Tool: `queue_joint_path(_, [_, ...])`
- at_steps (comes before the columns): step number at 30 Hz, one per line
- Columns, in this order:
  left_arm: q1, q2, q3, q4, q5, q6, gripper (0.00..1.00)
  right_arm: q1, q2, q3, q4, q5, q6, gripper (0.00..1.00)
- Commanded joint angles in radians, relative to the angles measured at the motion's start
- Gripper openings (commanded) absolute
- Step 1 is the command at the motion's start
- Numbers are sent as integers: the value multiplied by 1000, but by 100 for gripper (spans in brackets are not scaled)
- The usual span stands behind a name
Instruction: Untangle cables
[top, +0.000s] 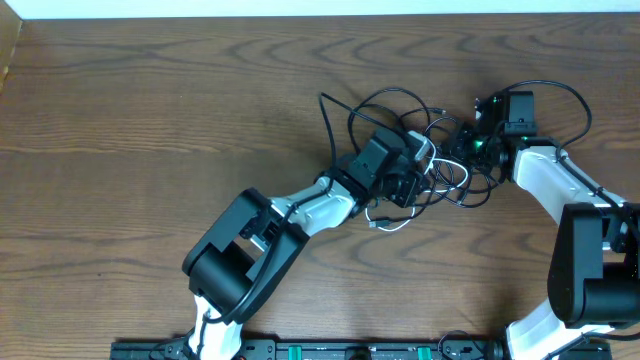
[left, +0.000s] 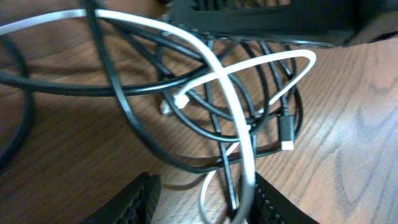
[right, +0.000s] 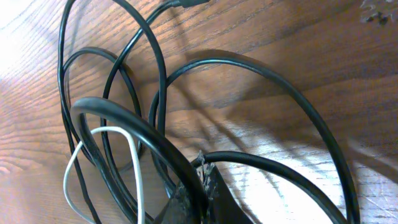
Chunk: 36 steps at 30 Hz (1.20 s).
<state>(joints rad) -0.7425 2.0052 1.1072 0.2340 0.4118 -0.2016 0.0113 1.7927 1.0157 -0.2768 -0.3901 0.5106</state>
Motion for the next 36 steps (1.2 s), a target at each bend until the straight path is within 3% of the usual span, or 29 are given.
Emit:
queue_joint_path(1, [-5, 2, 2, 8, -13, 26, 44, -3, 13, 5, -4, -5, -19, 1])
queue_joint_path(6, [2, -1, 2, 8, -13, 26, 8, -3, 13, 5, -4, -5, -19, 1])
queue_joint_path(13, [84, -158, 3, -122, -13, 26, 7, -3, 13, 5, -4, -1, -19, 1])
queue_joint_path(21, [272, -581, 45, -407, 7, 23, 7, -3, 14, 5, -4, 7, -19, 1])
queue_joint_path(25, [322, -716, 109, -476, 14, 21, 7, -3, 14, 5, -4, 18, -18, 1])
queue_joint_path(36, [390, -776, 341, -548, 87, 25, 7, 4, 39, 4, -5, 17, -18, 1])
